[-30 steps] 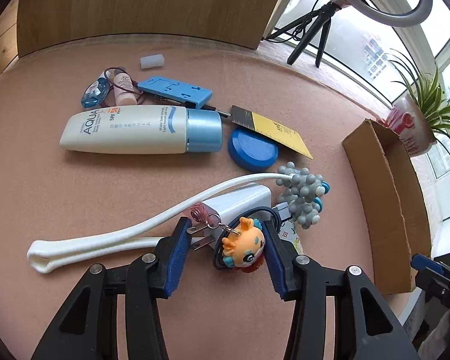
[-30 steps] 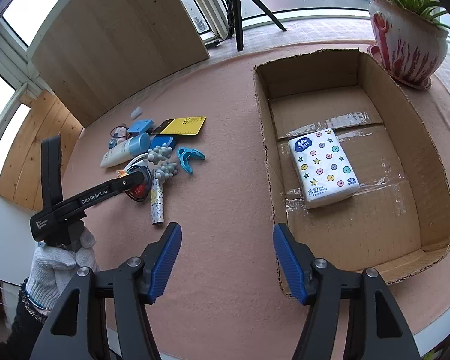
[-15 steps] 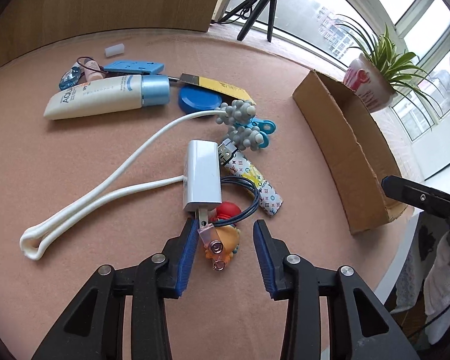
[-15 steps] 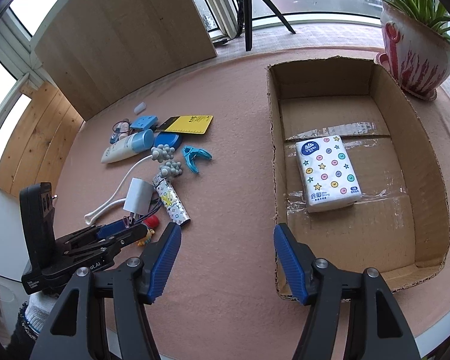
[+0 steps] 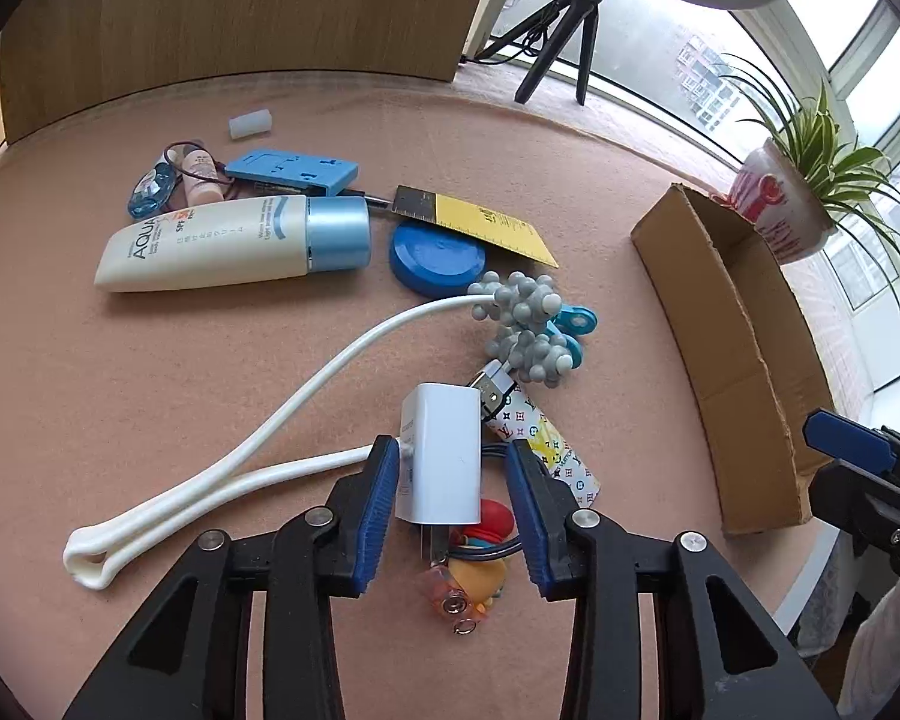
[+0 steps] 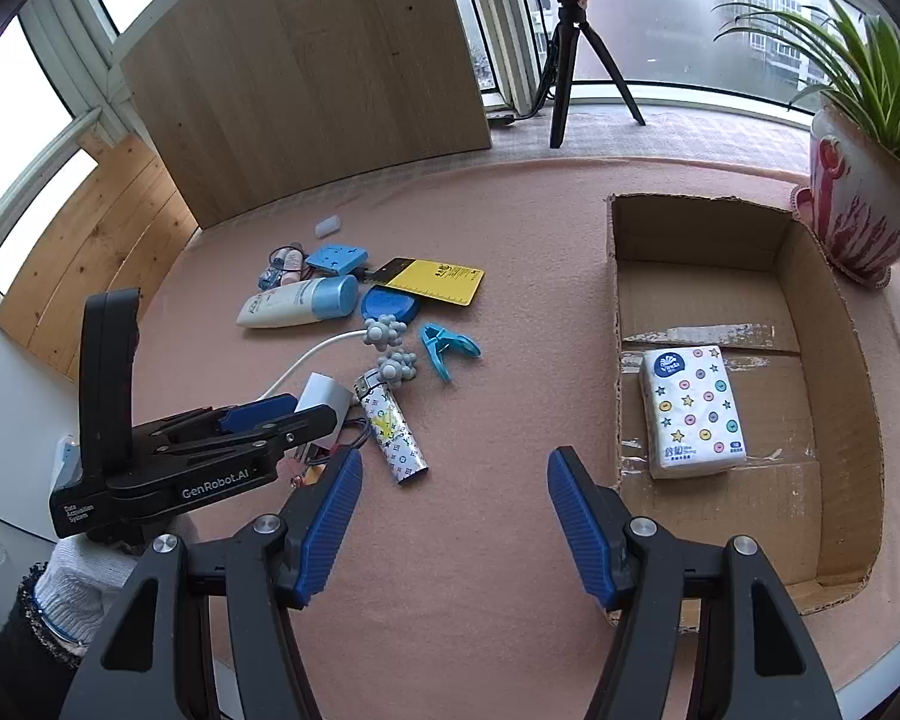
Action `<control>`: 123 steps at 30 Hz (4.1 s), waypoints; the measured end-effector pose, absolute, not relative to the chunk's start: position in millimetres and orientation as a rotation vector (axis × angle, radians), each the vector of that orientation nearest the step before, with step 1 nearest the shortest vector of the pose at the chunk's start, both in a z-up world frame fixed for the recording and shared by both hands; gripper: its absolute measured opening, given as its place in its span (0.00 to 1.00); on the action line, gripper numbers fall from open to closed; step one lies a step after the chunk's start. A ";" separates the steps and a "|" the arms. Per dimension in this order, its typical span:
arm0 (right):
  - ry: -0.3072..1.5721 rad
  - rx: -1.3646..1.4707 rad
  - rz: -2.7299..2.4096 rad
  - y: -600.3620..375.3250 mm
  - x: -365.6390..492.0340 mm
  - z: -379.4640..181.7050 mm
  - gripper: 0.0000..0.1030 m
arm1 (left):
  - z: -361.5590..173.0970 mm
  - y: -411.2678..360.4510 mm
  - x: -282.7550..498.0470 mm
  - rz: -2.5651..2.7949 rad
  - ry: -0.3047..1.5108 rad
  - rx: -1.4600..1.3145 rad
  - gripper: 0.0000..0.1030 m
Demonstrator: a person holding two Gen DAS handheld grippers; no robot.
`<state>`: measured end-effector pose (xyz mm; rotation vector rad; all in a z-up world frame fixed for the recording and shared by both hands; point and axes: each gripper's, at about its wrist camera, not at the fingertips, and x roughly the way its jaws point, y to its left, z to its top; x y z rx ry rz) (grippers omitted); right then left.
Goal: Organize objects
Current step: 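Move the left gripper to the white charger plug and grasp it, then lift the charger plug with the left gripper while the right gripper approaches the orange toy keychain, then close the right gripper on the orange toy keychain and lift it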
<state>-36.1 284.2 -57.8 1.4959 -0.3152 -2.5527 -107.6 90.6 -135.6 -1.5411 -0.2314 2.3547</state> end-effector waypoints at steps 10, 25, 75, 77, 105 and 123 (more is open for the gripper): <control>-0.321 1.620 -2.411 259.5 -75.3 -107.0 0.53 | -148.7 63.4 -89.9 2.345 -0.325 -1.573 0.24; -0.197 1.697 -2.328 217.9 -101.5 -147.4 0.44 | -153.3 10.4 -56.1 2.346 -0.482 -1.611 0.47; -0.922 1.692 -1.996 215.7 -64.3 -162.8 0.02 | -148.9 6.0 -51.2 2.338 -0.317 -1.573 0.50; -0.896 1.687 -2.013 218.5 -63.0 -159.0 0.02 | -148.5 5.0 -50.9 2.339 -0.313 -1.574 0.50; -0.215 1.745 -2.276 191.5 -79.6 -150.2 0.32 | -149.0 36.4 -47.0 2.401 -0.119 -1.614 0.64; -0.175 1.737 -2.255 197.6 -61.4 -148.3 0.28 | -147.2 25.7 -39.2 2.401 -0.192 -1.606 0.63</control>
